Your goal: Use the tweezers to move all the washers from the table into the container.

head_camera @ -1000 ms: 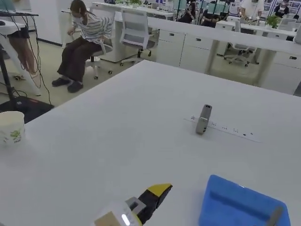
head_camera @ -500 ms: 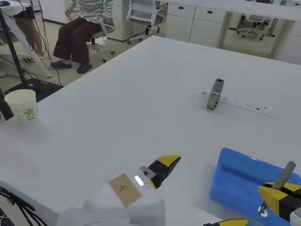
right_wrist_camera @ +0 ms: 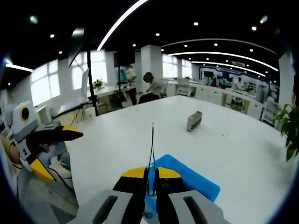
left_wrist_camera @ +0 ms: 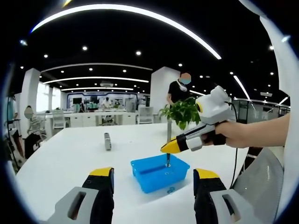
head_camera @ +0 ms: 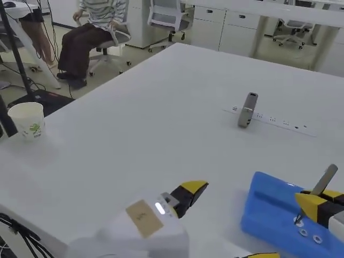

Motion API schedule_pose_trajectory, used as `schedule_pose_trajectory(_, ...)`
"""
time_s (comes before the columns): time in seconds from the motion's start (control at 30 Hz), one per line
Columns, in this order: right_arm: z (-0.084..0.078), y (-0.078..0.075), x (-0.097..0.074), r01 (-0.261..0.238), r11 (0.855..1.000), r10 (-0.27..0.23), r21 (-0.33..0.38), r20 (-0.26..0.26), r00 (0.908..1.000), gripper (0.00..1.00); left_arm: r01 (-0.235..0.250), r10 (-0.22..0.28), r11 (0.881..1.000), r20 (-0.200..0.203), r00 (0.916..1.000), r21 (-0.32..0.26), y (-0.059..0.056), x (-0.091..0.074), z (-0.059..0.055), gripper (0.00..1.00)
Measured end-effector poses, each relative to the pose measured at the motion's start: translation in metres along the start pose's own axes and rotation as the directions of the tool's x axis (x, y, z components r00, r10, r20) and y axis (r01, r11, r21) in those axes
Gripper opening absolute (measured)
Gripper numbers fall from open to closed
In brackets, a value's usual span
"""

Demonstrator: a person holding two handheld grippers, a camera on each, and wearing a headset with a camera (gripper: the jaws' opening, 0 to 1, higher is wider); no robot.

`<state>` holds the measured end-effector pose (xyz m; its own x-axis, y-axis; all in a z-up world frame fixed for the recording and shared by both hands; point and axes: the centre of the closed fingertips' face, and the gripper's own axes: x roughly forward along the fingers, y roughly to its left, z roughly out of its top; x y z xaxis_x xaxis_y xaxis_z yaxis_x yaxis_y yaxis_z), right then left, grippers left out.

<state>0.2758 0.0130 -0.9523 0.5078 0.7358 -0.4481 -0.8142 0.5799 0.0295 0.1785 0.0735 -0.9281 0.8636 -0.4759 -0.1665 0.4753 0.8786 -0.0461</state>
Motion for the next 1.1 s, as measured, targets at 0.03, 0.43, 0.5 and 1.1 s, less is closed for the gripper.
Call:
schedule_pose_trajectory(0.03, 0.001, -0.001, 0.002, -0.002, 1.0, 0.002, -0.003, 0.0, 1.0, 0.03, 0.002, -0.002, 1.0, 0.0, 1.0, -0.004, 0.0, 0.0, 0.0, 0.69)
schedule_pose_trajectory(0.43, -0.005, -0.021, 0.021, -0.004, 0.999, 0.003, -0.033, -0.041, 0.9991, 0.03, 0.008, -0.008, 1.0, -0.009, 0.9999, -0.005, -0.001, 0.0, -0.002, 0.69)
schedule_pose_trajectory(0.5, -0.006, -0.024, 0.023, -0.004, 0.999, 0.003, -0.031, -0.046, 0.9989, 0.03, 0.006, -0.006, 1.0, -0.007, 1.0, -0.007, -0.001, 0.0, -0.002, 0.68)
schedule_pose_trajectory(1.1, -0.028, -0.043, 0.043, 0.002, 1.0, -0.001, 0.009, -0.106, 0.9944, 0.03, 0.02, -0.02, 1.0, -0.019, 0.9996, -0.011, -0.003, 0.001, -0.004, 0.68)
